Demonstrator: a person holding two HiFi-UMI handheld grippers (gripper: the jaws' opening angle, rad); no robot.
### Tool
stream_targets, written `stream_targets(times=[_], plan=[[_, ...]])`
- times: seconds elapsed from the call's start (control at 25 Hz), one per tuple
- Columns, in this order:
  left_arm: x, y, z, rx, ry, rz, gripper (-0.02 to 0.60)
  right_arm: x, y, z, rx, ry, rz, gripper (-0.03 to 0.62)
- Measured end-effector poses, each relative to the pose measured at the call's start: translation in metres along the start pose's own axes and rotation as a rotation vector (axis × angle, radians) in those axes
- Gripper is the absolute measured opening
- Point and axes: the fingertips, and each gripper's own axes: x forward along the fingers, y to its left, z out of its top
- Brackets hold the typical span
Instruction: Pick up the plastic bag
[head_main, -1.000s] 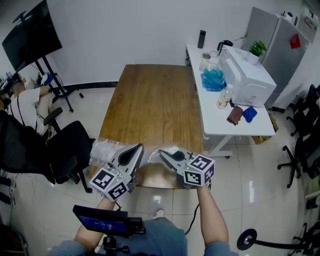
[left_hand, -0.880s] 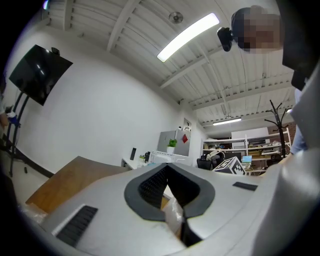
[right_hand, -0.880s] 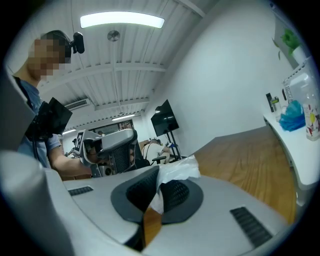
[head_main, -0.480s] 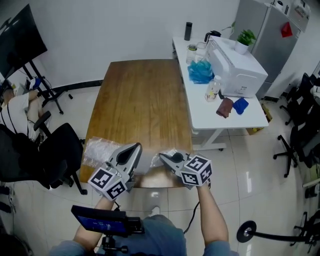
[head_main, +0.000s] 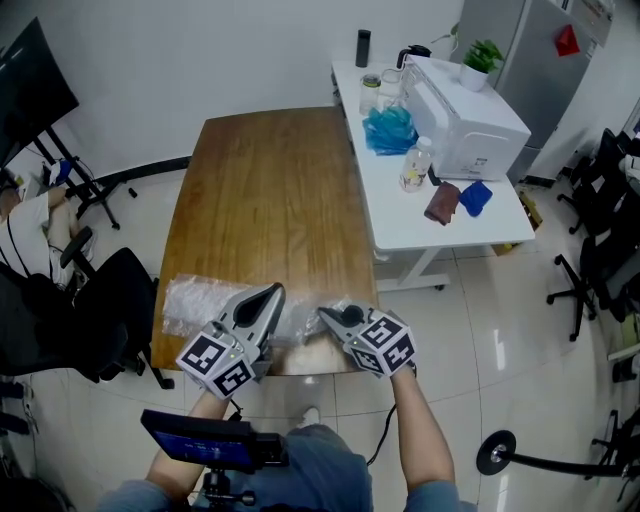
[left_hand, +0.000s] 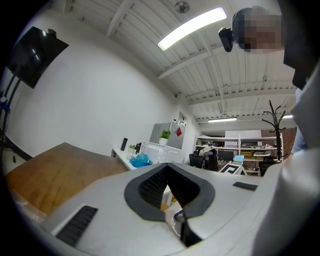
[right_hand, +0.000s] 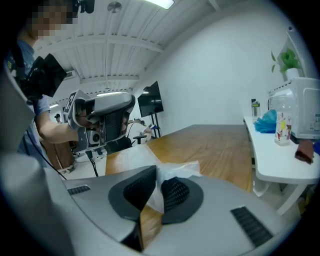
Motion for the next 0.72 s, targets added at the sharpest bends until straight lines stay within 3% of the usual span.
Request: stream_targets(times=[0.12, 0.2, 0.24, 0.4, 0.72], plan=[[0.003, -0.001, -0.003, 0.001, 0.009, -0.004, 0.001, 0.000, -0.006, -0.005, 0.008, -0.003, -0.037, 0.037], [0.004, -0.002, -0.004, 0.005, 0.013, -0.006, 0.000, 0.001, -0.007, -0.010, 0.012, 0.007, -0.052, 0.145], [0.005, -0.003, -0.005, 0.006, 0.014, -0.007, 0.000, 0.001, -0.007, -0.012, 0.009, 0.011, -0.060, 0.166], [0.008, -0.004, -0.006, 0.010, 0.020, -0.009, 0.000, -0.003, -0.017, -0.012, 0.000, -0.004, -0.125, 0.167], [0.004, -0.007, -0.007, 0.026, 0.029, -0.020, 0.000, -0.021, -0.043, -0.007, -0.012, -0.038, -0.322, 0.336]])
